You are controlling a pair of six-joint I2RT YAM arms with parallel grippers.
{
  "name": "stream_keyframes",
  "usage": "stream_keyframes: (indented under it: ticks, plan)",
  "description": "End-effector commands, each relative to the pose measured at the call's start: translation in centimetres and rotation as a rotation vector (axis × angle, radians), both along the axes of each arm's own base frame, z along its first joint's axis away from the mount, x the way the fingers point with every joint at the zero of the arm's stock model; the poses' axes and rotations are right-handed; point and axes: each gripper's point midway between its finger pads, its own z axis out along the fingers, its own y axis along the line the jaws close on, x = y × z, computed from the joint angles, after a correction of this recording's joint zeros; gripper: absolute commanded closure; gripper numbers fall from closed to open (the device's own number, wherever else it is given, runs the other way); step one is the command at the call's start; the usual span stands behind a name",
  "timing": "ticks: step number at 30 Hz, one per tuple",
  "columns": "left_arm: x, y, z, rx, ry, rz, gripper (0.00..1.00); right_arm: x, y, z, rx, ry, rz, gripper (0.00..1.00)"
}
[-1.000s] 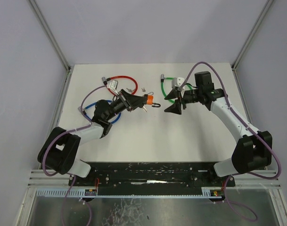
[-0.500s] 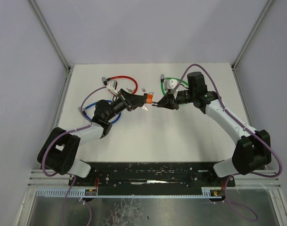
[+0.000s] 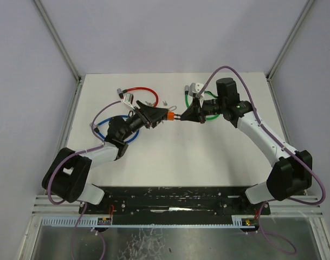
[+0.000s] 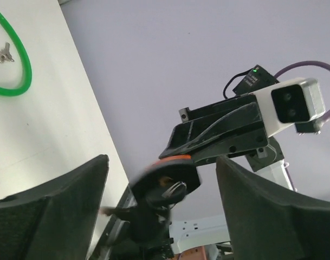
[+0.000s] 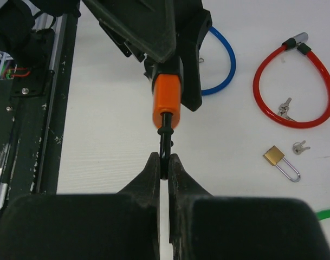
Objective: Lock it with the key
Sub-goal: Lock the lock.
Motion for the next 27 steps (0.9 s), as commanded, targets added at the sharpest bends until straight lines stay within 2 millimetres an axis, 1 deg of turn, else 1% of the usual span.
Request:
stream_keyframes:
  ticks: [1, 3, 6, 8, 9, 11, 13, 15, 17, 19, 23, 27]
  plan:
    - [-0.2, 1.3, 1.2, 0.001, -0.077, 0.076, 0.15, -1.0, 0.6, 4.0, 0.062, 0.038, 0.010, 1.00]
    - [-0.2, 2.0, 0.9, 0.035, -0.104, 0.120, 0.09, -1.3, 0.7, 4.3, 0.070, 0.065, 0.015, 1.00]
    - [-0.7, 3.4, 1.2, 0.114, -0.202, 0.203, 0.03, -1.9, 0.7, 4.7, 0.080, 0.100, 0.032, 1.00]
    - [-1.5, 4.4, 1.6, 0.211, -0.357, 0.269, 0.00, -2.3, 0.6, 5.2, 0.082, 0.115, 0.044, 1.00]
    - [-2.1, 4.8, 1.9, 0.249, -0.440, 0.289, 0.00, -2.6, 0.6, 5.3, 0.082, 0.120, 0.054, 1.00]
    - [-4.1, 5.1, 3.0, 0.315, -0.648, 0.297, 0.00, -3.4, 0.5, 5.5, 0.077, 0.141, 0.079, 1.00]
    - [-5.9, 4.9, 4.0, 0.329, -0.796, 0.272, 0.00, -4.1, 0.4, 6.0, 0.078, 0.153, 0.112, 1.00]
    - [-7.4, 4.1, 4.4, 0.335, -0.893, 0.200, 0.00, -5.0, 0.2, 6.2, 0.078, 0.168, 0.147, 1.00]
    - [-8.5, 3.3, 4.4, 0.360, -0.979, 0.126, 0.00, -5.8, 0.0, 6.3, 0.072, 0.168, 0.176, 1.00]
    - [-9.5, 2.5, 4.1, 0.387, -1.067, 0.048, 0.06, -6.4, -0.3, 6.1, 0.060, 0.160, 0.191, 1.00]
    - [-9.5, 1.6, 3.4, 0.419, -1.095, -0.023, 0.16, -7.2, -0.7, 5.6, 0.040, 0.138, 0.207, 1.00]
    - [-10.1, 0.5, 3.1, 0.414, -1.118, -0.066, 0.22, -7.1, -0.8, 5.1, 0.027, 0.126, 0.205, 1.00]
